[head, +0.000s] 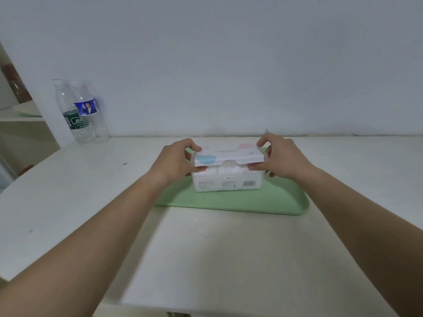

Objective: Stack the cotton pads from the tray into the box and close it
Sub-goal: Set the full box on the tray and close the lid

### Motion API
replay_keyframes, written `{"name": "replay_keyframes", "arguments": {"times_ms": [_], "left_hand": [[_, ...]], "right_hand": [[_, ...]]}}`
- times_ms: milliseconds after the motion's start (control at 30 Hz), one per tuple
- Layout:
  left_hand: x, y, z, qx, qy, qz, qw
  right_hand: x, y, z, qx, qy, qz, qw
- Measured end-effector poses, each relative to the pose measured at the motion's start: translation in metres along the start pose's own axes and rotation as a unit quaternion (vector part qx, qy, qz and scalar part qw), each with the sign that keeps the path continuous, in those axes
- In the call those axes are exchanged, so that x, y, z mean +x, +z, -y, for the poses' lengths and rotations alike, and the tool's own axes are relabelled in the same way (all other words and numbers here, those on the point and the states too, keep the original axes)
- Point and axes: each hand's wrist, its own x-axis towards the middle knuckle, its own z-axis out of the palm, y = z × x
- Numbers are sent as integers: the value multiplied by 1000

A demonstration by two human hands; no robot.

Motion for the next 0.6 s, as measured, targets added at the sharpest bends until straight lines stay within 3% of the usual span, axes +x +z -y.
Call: {"name": "replay_keyframes", "arguments": {"times_ms": [200, 333, 433, 600], "left_hand": [[0, -18, 8, 10, 5, 71, 997], [-16, -16, 14, 58, 24, 112, 992], [-31, -7, 18, 104, 76, 92, 987], [-44, 8, 17, 223, 196, 7, 955]], "right_hand": [[1, -13, -6, -10, -6, 67, 998], [-13, -12, -13, -73, -57, 110, 990], [-26, -4, -16, -124, -90, 102, 983], [-37, 7, -17, -219, -126, 18, 967]]}}
